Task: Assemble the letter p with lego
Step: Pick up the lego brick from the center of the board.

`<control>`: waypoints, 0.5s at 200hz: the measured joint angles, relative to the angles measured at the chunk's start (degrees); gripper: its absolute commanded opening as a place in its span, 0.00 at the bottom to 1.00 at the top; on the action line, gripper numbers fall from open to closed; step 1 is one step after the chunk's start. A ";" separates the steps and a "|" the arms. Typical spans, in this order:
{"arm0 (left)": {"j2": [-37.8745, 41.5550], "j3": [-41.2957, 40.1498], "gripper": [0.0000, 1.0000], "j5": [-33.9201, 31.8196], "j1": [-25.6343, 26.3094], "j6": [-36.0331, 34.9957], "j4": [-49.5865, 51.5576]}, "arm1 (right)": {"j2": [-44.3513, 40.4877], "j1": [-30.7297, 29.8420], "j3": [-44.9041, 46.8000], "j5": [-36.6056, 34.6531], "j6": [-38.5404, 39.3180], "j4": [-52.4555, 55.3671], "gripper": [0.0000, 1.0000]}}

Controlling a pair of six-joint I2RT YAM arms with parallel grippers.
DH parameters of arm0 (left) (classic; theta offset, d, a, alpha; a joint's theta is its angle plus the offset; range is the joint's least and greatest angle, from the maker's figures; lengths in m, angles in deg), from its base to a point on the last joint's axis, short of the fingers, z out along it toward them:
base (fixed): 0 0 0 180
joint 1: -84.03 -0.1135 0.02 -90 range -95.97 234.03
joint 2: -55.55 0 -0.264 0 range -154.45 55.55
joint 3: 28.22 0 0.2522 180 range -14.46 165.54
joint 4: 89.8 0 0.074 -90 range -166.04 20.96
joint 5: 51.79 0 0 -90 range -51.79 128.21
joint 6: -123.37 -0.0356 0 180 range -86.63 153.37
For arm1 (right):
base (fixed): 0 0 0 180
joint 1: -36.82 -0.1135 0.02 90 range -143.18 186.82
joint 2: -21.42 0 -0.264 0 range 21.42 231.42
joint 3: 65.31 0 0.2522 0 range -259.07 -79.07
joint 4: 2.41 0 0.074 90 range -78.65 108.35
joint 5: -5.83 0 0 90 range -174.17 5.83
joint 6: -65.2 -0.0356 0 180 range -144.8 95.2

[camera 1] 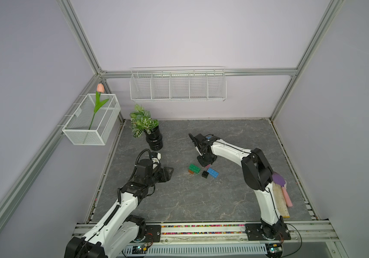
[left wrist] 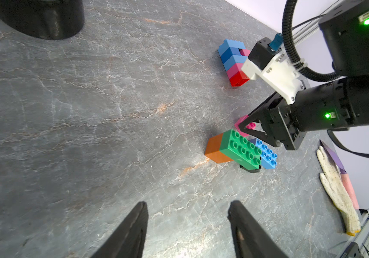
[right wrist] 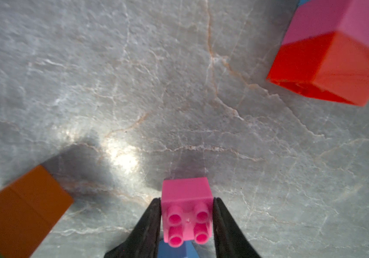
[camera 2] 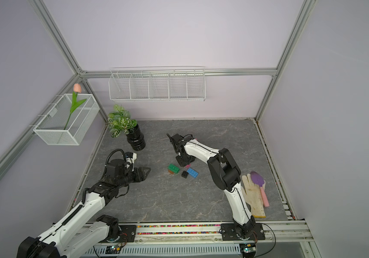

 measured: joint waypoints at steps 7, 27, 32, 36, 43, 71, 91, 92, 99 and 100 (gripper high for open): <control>-0.02 0.00 0.61 0.00 0.00 0.00 0.00 | 0.20 0.00 0.00 0.02 -0.02 0.02 0.39; -0.02 0.00 0.61 0.00 0.00 -0.02 0.00 | 0.42 0.00 0.00 0.00 -0.02 0.00 0.36; -0.02 0.00 0.61 0.00 0.00 0.00 0.02 | 0.42 0.00 0.00 0.02 0.04 0.00 0.35; -0.02 0.00 0.61 -0.02 0.00 0.00 0.02 | 0.42 0.00 0.00 0.02 -0.04 0.00 0.34; -0.02 0.00 0.61 -0.02 0.00 -0.02 0.02 | 0.42 0.00 -0.02 0.02 -0.09 0.00 0.33; -0.02 0.00 0.61 -0.02 0.00 -0.02 0.24 | 0.39 0.00 -0.04 0.02 -0.20 0.00 0.28; -0.02 0.00 0.61 -0.02 0.00 -0.02 0.44 | 0.39 0.00 -0.04 0.02 -0.20 0.00 0.27; -0.02 0.00 0.61 -0.04 0.00 -0.02 0.44 | 0.39 0.00 -0.04 0.02 -0.20 0.00 0.27; -0.02 0.00 0.61 -0.04 0.00 -0.02 0.42 | 0.33 0.00 -0.04 0.02 -0.20 0.02 0.26; 0.00 0.00 0.61 -0.04 0.00 -0.02 0.42 | 0.31 0.00 -0.04 0.00 -0.17 0.02 0.26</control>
